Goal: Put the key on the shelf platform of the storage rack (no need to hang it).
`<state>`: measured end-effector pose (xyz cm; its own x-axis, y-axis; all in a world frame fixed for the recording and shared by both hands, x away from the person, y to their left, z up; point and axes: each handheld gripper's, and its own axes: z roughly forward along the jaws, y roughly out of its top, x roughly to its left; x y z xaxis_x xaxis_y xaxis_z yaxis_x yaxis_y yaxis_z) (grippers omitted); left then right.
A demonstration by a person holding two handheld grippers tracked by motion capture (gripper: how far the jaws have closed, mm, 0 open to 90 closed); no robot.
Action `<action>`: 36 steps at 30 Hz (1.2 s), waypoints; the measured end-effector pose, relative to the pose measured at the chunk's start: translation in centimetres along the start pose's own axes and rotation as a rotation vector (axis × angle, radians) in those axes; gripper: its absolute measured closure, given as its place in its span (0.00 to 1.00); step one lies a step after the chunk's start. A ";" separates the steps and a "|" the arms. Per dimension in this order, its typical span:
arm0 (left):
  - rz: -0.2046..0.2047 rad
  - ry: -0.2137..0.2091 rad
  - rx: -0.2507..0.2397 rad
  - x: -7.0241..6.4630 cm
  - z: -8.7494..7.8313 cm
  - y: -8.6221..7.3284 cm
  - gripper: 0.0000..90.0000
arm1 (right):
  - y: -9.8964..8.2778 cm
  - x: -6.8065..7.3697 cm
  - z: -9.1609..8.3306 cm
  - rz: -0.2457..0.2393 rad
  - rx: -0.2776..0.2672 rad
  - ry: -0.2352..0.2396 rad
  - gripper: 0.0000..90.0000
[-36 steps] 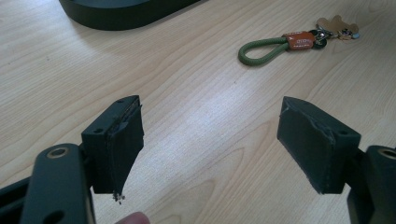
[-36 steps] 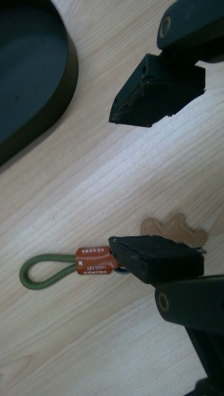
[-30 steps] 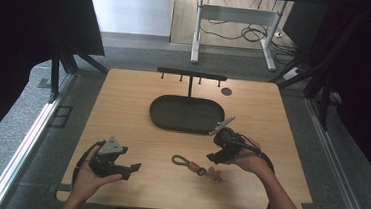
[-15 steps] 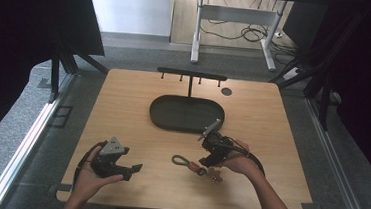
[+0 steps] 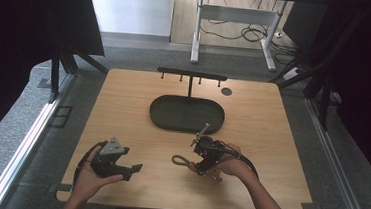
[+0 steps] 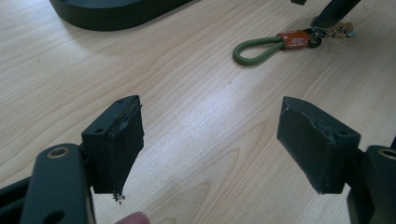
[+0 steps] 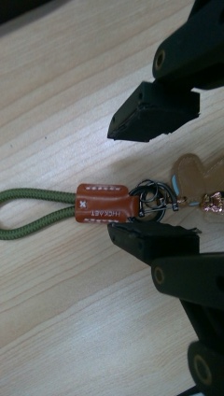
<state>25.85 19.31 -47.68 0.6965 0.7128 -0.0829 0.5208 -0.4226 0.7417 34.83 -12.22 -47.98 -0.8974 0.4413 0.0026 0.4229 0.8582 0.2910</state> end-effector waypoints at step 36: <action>0.006 0.001 0.003 0.0 0.1 0.0 0.26 | 0.9 0.9 2.7 -0.028 0.055 0.013 0.73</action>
<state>25.86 19.24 -47.71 0.6993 0.7106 -0.0778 0.5180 -0.4288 0.7402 34.73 -10.37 -50.29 -0.9105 0.4134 0.0072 0.4031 0.8836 0.2381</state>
